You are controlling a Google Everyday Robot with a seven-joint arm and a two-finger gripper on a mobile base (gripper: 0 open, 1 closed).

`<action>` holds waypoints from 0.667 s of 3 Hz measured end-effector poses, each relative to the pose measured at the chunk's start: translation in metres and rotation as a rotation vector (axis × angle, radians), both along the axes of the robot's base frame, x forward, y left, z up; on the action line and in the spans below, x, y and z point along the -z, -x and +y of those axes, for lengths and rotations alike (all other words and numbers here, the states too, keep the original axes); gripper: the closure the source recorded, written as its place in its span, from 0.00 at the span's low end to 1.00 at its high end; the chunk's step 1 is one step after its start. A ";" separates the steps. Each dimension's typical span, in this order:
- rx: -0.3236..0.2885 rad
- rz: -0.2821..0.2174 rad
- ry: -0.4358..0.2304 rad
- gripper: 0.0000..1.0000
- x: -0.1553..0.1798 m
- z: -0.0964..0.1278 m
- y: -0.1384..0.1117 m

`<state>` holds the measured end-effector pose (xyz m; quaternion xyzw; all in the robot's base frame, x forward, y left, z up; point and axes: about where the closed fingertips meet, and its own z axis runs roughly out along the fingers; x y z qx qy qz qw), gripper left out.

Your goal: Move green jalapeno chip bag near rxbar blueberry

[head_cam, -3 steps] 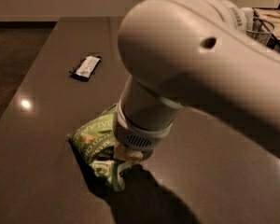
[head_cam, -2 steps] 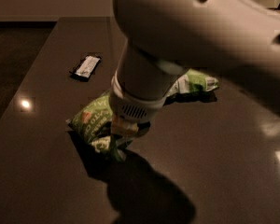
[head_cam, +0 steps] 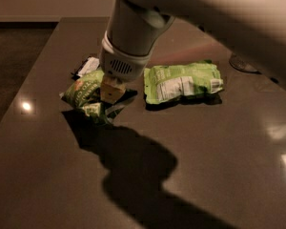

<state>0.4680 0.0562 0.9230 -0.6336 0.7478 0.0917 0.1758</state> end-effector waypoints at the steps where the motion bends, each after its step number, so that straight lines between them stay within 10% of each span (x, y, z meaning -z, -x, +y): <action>1: 0.010 0.019 -0.009 1.00 0.003 0.016 -0.032; 2: 0.026 0.032 -0.012 0.82 0.010 0.034 -0.054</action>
Offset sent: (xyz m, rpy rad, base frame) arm 0.0818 0.0540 -0.0182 0.0161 0.0507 -0.0541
